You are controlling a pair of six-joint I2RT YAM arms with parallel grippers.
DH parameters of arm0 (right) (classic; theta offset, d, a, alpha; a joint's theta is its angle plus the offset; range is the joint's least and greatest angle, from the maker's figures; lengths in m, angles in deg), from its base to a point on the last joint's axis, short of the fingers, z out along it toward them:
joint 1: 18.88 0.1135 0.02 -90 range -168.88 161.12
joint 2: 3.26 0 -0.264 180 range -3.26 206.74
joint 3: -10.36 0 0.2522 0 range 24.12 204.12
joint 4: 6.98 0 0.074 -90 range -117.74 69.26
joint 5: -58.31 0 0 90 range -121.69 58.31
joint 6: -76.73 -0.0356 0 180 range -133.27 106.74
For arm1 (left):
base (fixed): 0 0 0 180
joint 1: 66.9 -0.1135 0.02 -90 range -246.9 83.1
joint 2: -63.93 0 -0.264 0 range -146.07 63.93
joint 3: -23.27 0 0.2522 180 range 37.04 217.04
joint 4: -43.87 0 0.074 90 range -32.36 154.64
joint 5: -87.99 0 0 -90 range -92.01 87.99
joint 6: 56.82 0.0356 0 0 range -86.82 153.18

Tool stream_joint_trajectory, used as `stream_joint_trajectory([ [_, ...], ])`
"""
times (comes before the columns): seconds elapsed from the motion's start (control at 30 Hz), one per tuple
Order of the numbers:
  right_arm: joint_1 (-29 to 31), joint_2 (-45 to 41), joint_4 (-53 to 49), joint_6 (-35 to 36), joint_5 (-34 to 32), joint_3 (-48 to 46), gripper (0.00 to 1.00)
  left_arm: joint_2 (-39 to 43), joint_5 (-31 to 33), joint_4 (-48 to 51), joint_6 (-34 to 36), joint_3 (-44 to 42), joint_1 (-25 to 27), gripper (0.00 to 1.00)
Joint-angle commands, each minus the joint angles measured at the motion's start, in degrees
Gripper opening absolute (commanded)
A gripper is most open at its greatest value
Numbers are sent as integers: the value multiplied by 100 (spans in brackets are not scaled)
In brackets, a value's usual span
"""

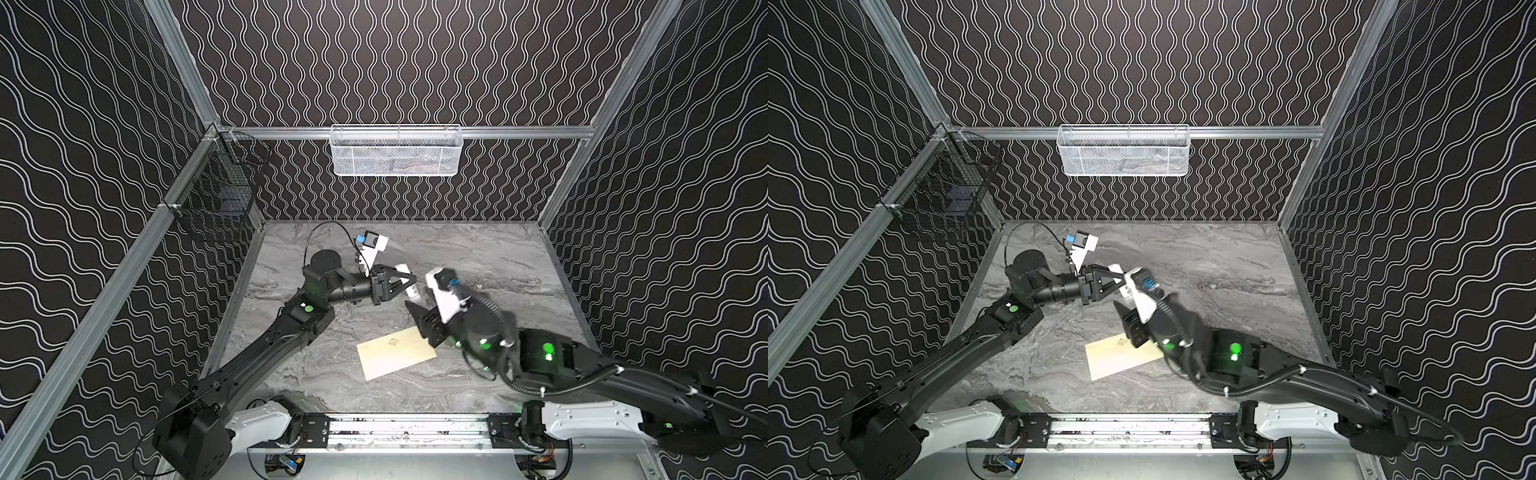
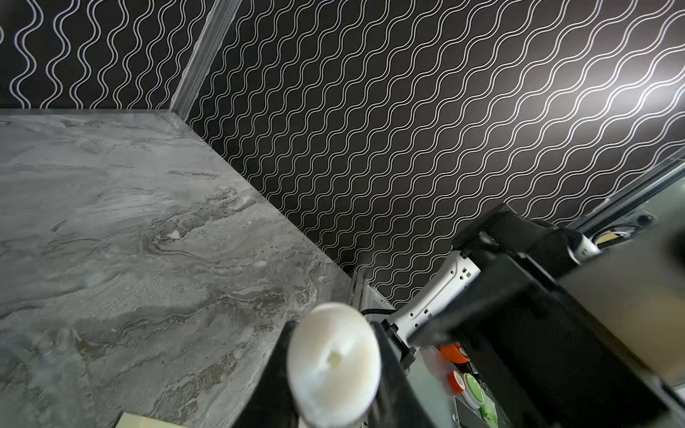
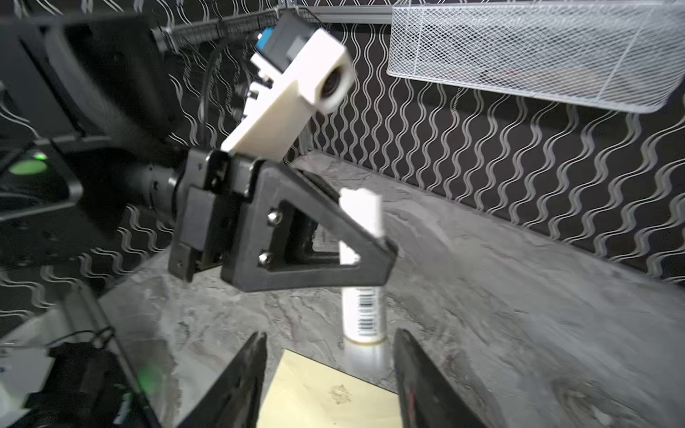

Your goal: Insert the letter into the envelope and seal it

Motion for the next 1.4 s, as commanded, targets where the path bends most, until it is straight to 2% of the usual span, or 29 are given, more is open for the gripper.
stream_joint_trajectory([
  [0.0,-822,-403,535,-165,3461,-236,67,1,-439,-63,110,94,-22,0],
  [0.13,-1815,-638,528,74,5193,-454,69,-6,-881,-335,-36,122,-16,0],
  [0.23,-2531,-714,830,-84,6338,-671,71,-27,-1177,-753,-320,100,-10,0],
  [0.33,-2965,-676,1288,-359,6889,-1009,76,-86,-1342,-1265,-676,45,-4,0],
  [0.47,-3024,-468,1689,-467,7144,-1178,77,-125,-1399,-1471,-814,46,38,0],
  [0.53,-3029,-310,1813,-517,7367,-1174,72,-131,-1385,-1492,-832,52,68,0],
  [0.63,-3028,-51,2097,-677,7794,-1158,60,-103,-1339,-1434,-804,62,70,0],
  [0.9,-3032,218,2495,-958,7994,-1077,32,-2,-1249,-1299,-677,27,81,0],
  [1.03,-3017,258,2387,-1000,7889,-964,19,52,-1123,-1208,-593,9,80,0],
  [1.17,-2922,165,1921,-983,7121,-773,12,153,-861,-761,-244,24,85,0],
  [1.23,-2757,71,1424,-849,6321,-497,12,214,-585,-229,112,100,87,0],
  [1.27,-2586,23,1151,-731,5693,-393,11,237,-417,13,265,126,87,0],
  [1.37,-1647,-20,491,-366,3312,-42,9,289,16,444,582,184,89,0],
])
